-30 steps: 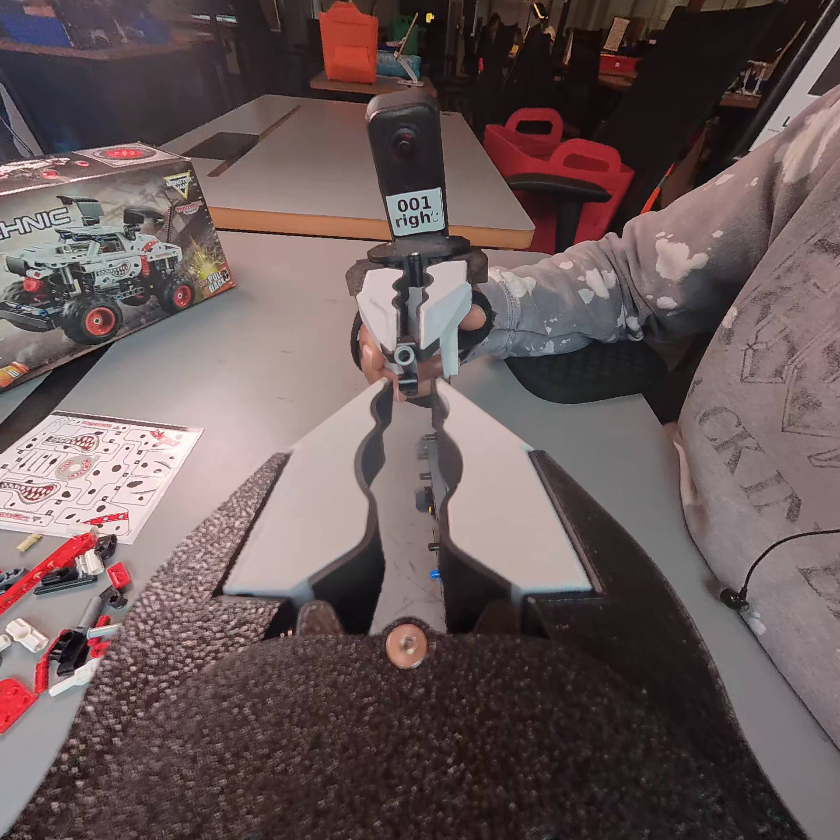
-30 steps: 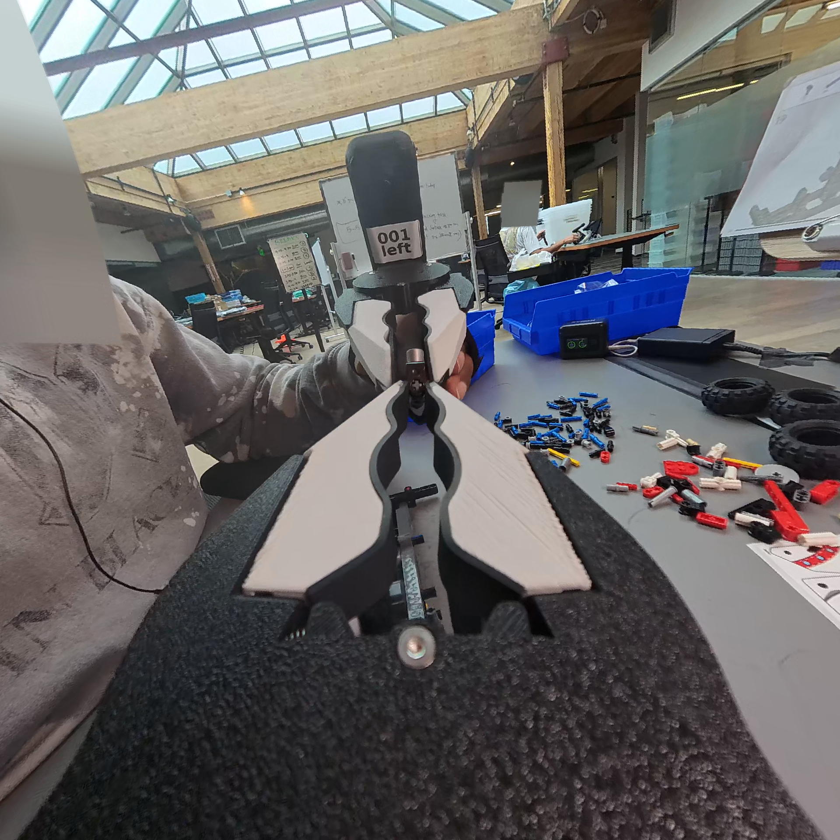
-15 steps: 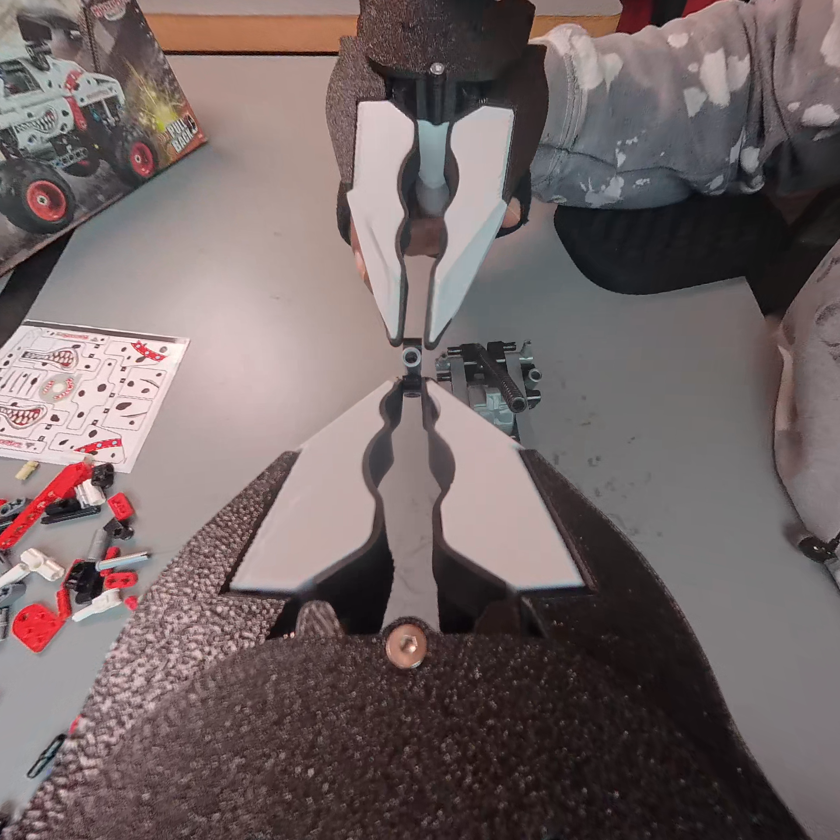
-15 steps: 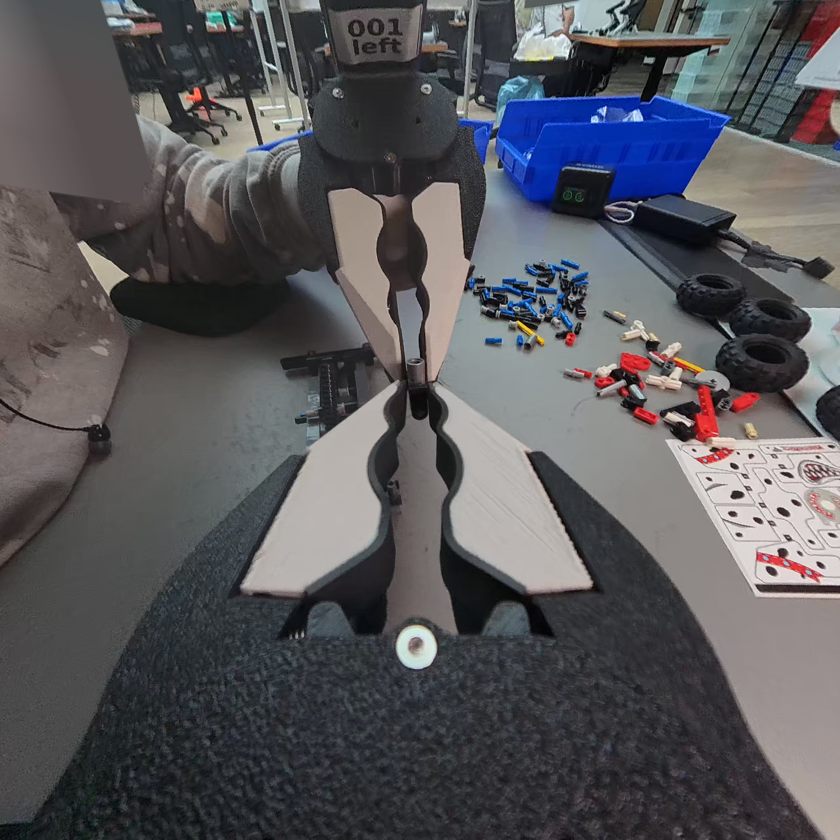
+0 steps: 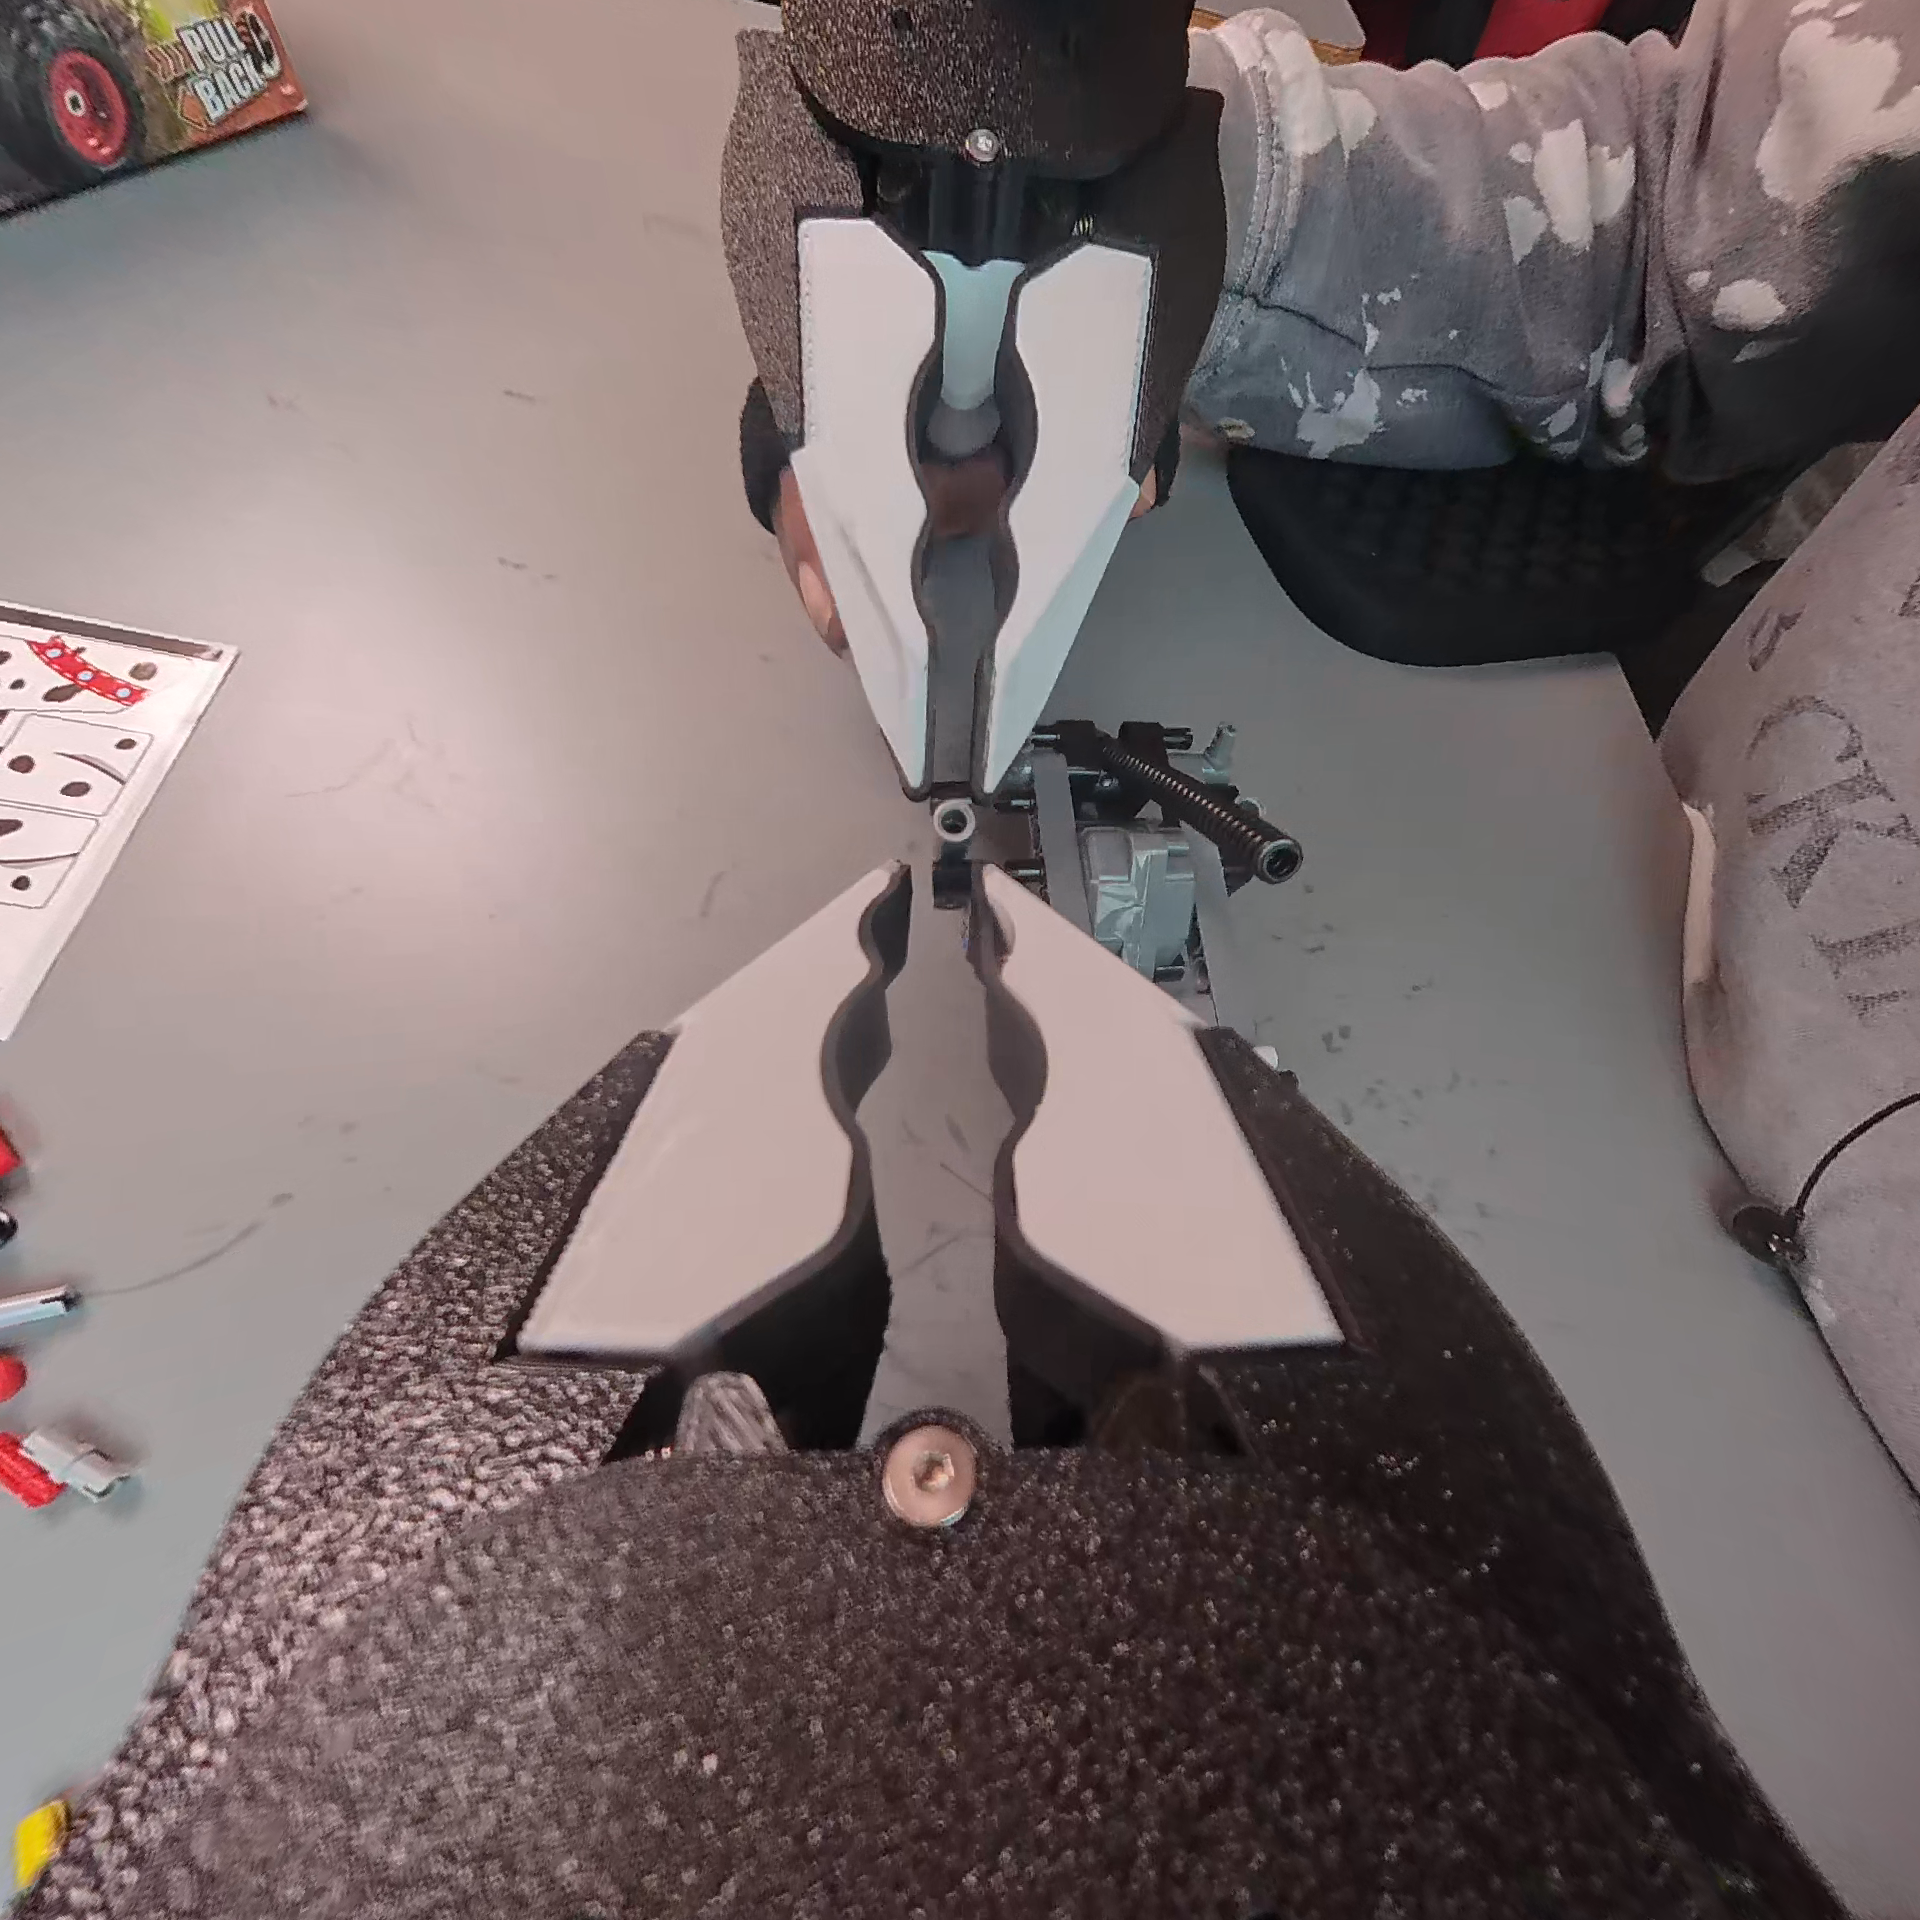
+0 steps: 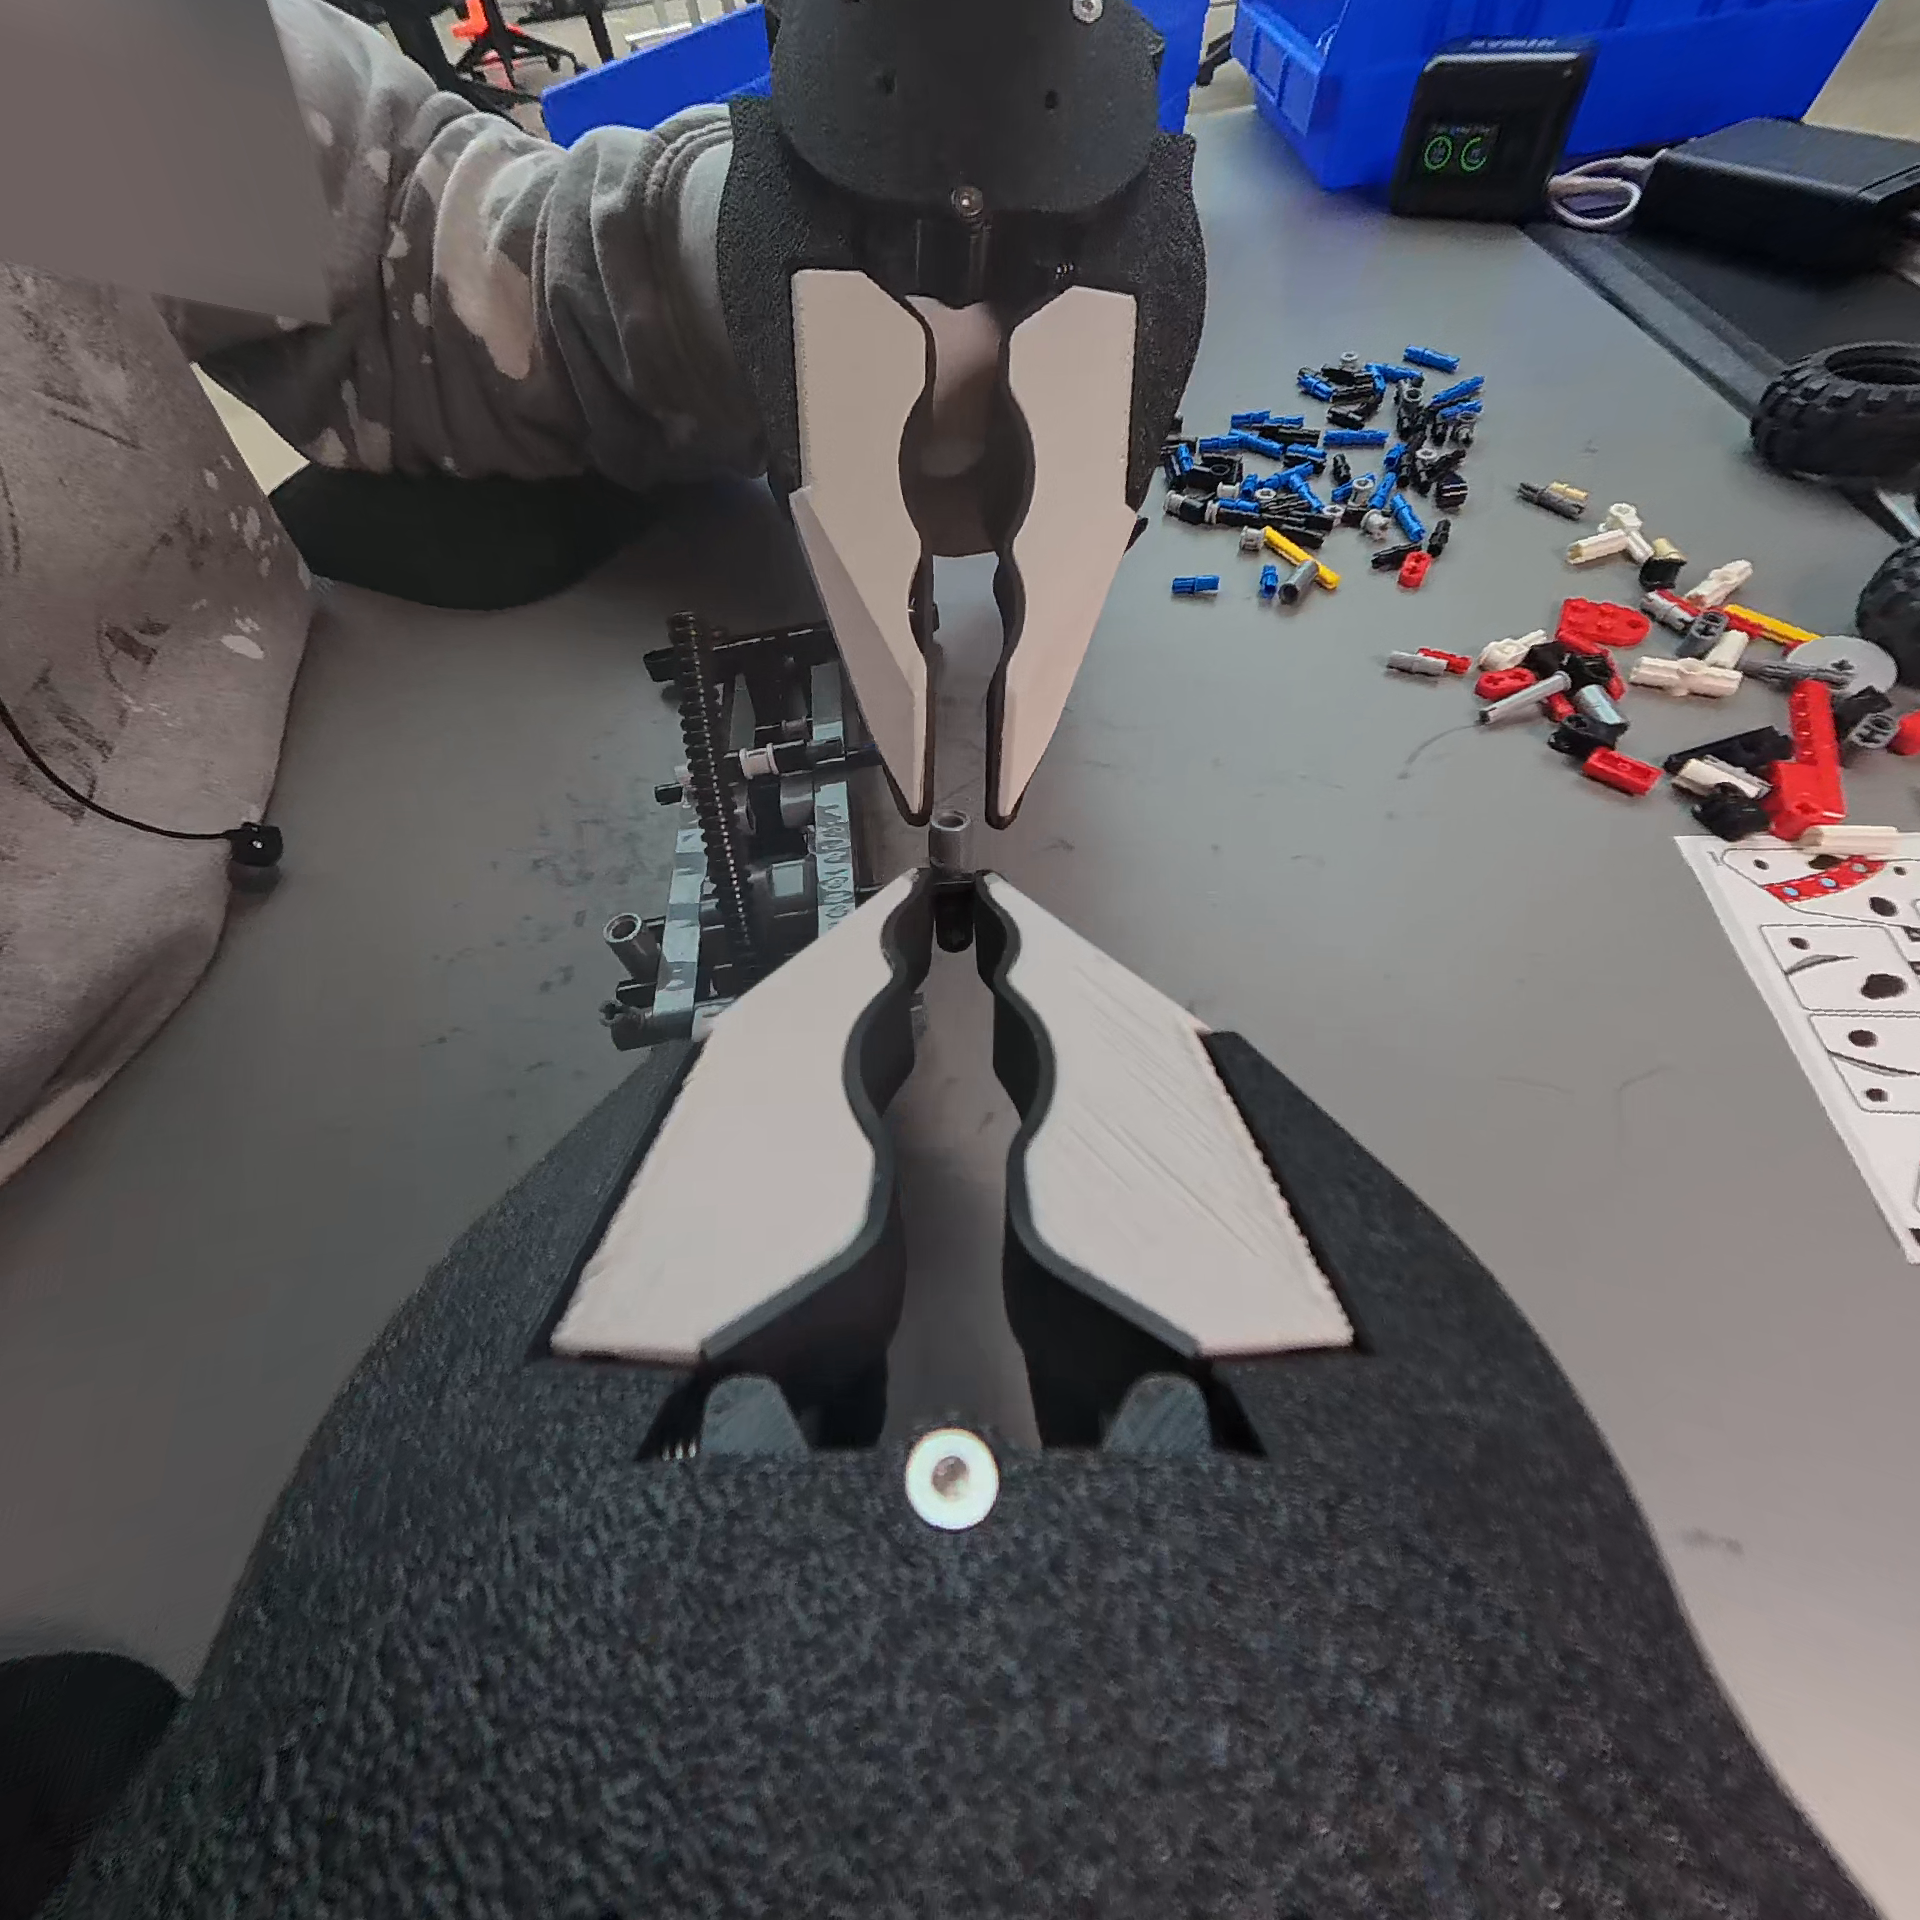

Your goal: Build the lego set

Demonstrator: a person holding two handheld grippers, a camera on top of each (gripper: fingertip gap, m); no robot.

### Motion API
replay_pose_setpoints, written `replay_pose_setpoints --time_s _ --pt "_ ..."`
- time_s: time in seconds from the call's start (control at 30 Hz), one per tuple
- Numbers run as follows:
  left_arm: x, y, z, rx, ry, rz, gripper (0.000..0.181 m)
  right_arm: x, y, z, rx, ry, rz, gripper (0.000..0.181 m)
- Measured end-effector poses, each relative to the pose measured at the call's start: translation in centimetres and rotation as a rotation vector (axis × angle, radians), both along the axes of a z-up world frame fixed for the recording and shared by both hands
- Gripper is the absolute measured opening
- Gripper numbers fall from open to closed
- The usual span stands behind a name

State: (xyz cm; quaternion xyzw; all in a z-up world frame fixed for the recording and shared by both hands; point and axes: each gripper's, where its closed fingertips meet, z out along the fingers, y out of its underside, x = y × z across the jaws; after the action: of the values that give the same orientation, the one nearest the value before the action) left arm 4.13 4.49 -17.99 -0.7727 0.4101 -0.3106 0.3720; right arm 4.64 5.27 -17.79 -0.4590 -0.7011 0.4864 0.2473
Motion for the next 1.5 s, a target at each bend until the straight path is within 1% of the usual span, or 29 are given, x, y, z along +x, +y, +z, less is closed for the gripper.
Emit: replay_pose_setpoints --time_s 0.13,0.3,0.43,0.57,0.63,0.67,0.8,0.87,0.97,1.03,1.13,1.23,1.3,1.4,1.5 --pt "0.3 -0.4 -0.2 -0.013 0.000 -0.022 0.016 0.2 -0.2 0.1 -0.012 0.006 0.016 0.007" --pt "0.7 -1.0 0.5 -0.061 -0.085 -0.061 0.022 0.5 0.0 0.1 -0.016 0.014 0.025 0.007" --pt "0.6 -0.3 1.1 -0.064 -0.129 -0.027 0.019 0.5 0.0 0.1 -0.012 0.012 0.034 0.007" --pt "1.1 -0.1 1.0 -0.050 -0.111 -0.019 0.017 0.4 -0.1 0.1 -0.011 0.009 0.043 0.007" --pt "1.3 0.0 0.7 -0.039 -0.083 -0.019 0.014 0.5 -0.1 0.1 -0.013 0.007 0.047 0.007" --pt "1.3 0.1 0.5 -0.036 -0.070 -0.019 0.010 0.5 -0.2 0.1 -0.013 0.006 0.049 0.007" --pt "1.5 0.0 0.3 -0.055 -0.059 -0.015 0.009 0.6 -0.2 0.1 -0.011 0.000 0.049 0.007" --pt "1.5 0.1 0.2 -0.074 -0.051 -0.001 0.009 0.6 0.1 0.3 -0.019 -0.003 0.026 0.008" --pt "1.5 0.1 0.0 -0.095 -0.025 0.012 0.009 1.3 0.3 1.6 -0.067 0.004 0.017 0.027" --pt "1.5 0.0 -0.1 -0.104 0.002 0.013 0.009 2.2 0.2 1.8 -0.044 -0.007 0.027 0.037" --pt "1.4 -0.1 -0.3 -0.104 0.045 0.011 0.009 3.4 -1.0 0.9 0.018 -0.059 0.061 0.057" --pt "1.5 -0.1 -0.3 -0.106 0.075 0.002 0.009 4.0 -2.1 0.0 0.056 -0.113 0.075 0.088" --pt "1.5 -0.2 -0.3 -0.104 0.098 -0.006 0.009 4.0 -2.6 -0.3 0.089 -0.111 0.068 0.100" --pt "1.5 -0.2 -0.3 -0.109 0.128 -0.027 0.009 3.0 -3.3 -0.8 0.134 -0.062 0.046 0.104" --pt "1.6 -0.2 -0.1 -0.116 0.141 -0.048 0.009 2.4 -3.2 -2.2 0.193 -0.067 0.044 0.100"
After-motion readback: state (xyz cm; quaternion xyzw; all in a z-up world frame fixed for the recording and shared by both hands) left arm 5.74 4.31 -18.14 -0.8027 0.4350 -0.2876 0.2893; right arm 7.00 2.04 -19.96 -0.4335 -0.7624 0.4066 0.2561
